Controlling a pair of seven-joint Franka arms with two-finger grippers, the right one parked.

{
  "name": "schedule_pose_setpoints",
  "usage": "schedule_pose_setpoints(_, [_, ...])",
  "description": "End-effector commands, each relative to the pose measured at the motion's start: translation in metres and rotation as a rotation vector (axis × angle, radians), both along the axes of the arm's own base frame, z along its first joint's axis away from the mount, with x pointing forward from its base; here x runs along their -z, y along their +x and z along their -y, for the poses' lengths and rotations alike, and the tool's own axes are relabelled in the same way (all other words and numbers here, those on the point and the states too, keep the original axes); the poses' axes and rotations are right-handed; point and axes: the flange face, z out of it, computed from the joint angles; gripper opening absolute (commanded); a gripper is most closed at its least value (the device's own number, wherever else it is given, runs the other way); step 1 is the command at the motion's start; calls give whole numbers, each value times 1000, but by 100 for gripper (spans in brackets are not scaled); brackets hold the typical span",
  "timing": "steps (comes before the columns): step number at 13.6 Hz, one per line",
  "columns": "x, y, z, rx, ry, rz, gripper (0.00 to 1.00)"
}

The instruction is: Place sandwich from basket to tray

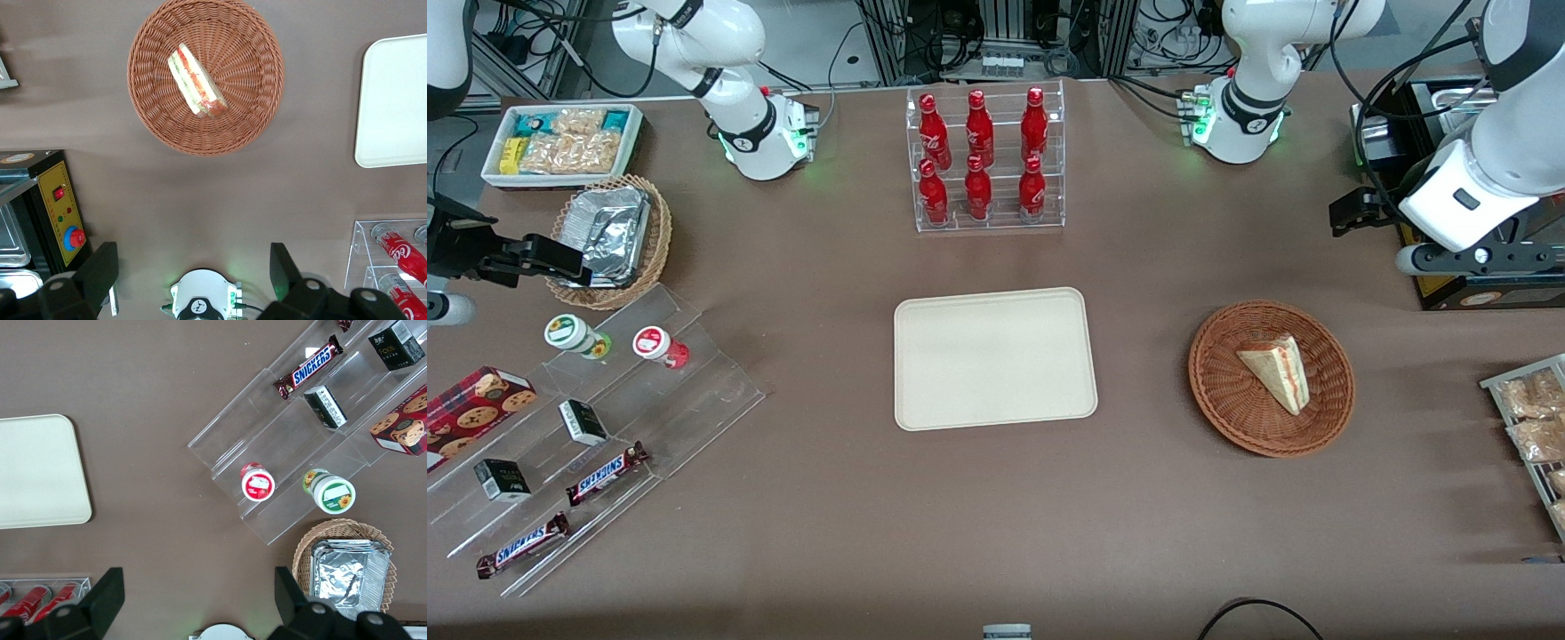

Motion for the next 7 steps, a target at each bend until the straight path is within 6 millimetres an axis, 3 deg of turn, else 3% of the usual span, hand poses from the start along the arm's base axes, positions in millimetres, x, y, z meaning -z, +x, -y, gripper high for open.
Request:
schedule_pose_setpoints(1, [-9, -4, -2, 3, -5, 10, 100])
schedule_pose_setpoints(4, [-2, 2, -3, -4, -6, 24, 100])
schedule_pose_setpoints(7, [27, 10, -5, -7, -8, 36, 100])
